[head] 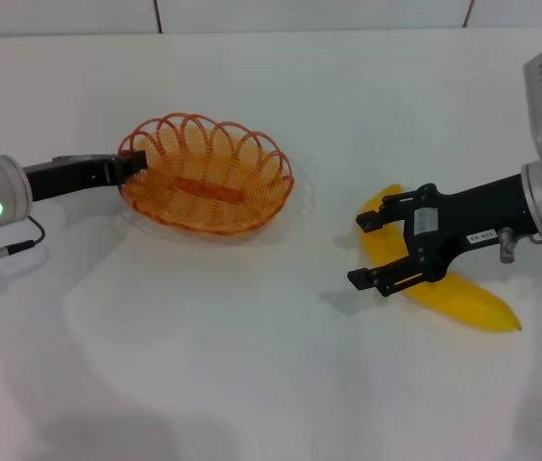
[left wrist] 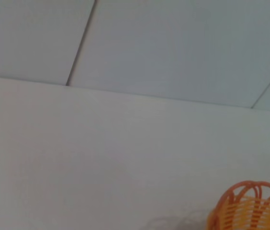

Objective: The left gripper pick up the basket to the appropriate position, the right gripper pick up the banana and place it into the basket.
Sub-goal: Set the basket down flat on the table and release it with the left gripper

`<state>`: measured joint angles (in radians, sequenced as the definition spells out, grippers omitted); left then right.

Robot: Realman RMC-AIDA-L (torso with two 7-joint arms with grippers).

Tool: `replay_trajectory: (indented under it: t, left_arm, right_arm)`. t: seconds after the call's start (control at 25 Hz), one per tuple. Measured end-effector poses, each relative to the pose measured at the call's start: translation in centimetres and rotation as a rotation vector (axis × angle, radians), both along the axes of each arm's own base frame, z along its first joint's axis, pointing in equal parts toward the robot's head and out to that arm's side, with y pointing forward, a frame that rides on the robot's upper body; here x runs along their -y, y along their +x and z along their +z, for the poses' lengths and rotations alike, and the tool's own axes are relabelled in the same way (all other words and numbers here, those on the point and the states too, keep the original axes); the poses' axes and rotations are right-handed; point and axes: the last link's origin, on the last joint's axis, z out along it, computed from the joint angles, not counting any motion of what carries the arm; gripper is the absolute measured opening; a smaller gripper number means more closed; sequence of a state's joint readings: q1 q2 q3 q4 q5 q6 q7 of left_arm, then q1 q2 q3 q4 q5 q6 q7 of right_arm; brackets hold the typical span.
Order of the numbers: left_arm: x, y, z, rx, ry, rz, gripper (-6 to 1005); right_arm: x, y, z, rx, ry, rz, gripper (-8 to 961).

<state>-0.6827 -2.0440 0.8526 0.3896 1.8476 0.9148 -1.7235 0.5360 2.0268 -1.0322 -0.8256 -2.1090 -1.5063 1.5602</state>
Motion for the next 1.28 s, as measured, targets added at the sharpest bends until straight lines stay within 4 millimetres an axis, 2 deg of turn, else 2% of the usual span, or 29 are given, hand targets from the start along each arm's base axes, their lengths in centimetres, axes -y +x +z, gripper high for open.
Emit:
replay_trajectory:
  t: [1.08,1.2,1.28]
  left_arm:
    - [-0.26,-0.2,-0.1,0.013,0.039,0.021,114]
    - [-0.22,-0.18,-0.1,0.016,0.037,0.019,332]
    - [-0.17,-0.19,-0.08,0.02,0.037,0.019,355]
  right_arm:
    - [0.09,0.15,-0.01,0.0,-0.001,-0.004,879]
    - [0.09,0.15,-0.01,0.0,-0.001,-0.004,879]
    - [0.09,0.15,-0.01,0.0,-0.001,-0.005,879]
